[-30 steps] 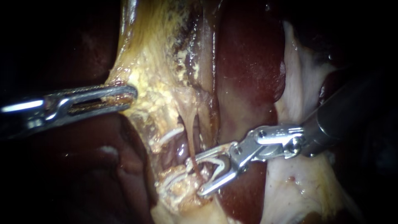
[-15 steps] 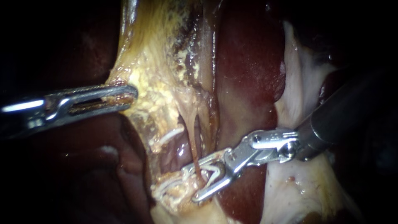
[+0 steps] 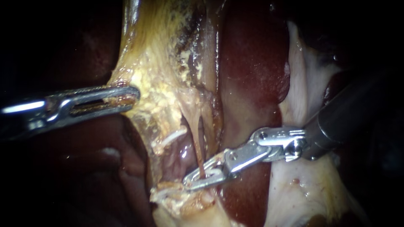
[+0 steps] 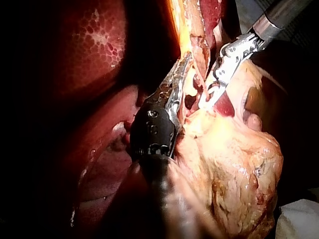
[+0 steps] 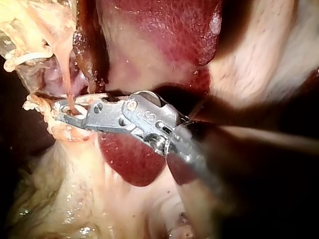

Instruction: Clipping first clip right tube

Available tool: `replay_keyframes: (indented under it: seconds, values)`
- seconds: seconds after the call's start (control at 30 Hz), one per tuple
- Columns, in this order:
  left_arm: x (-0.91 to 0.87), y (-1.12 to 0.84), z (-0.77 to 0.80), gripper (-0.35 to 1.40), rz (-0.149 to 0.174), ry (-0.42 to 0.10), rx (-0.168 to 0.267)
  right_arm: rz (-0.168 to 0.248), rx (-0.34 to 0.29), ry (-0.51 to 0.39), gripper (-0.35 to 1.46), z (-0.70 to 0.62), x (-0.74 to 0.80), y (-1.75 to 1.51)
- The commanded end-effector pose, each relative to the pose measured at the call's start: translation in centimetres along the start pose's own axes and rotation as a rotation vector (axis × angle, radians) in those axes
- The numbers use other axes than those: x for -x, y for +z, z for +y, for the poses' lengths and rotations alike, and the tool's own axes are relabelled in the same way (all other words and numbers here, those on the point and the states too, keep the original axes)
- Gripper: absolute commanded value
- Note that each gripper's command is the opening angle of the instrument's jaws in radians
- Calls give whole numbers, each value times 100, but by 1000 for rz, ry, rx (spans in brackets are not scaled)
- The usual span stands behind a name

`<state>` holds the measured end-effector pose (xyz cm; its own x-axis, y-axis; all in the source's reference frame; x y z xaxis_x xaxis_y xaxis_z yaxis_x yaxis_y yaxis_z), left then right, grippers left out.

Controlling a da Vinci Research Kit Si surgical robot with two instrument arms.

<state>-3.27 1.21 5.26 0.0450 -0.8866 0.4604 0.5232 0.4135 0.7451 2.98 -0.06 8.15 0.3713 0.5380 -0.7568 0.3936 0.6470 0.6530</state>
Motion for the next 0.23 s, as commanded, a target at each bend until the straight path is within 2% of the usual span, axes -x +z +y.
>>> replay_keyframes:
  seconds: [0.03, 0.23]
  values:
    - [0, 0, 0, -35, 0, 0, 0, 0, 0, -1, -31, 0, 0, 0]
    - [1, 0, 0, -35, 0, 0, -1, 0, -1, -1, -31, -1, 0, 0]
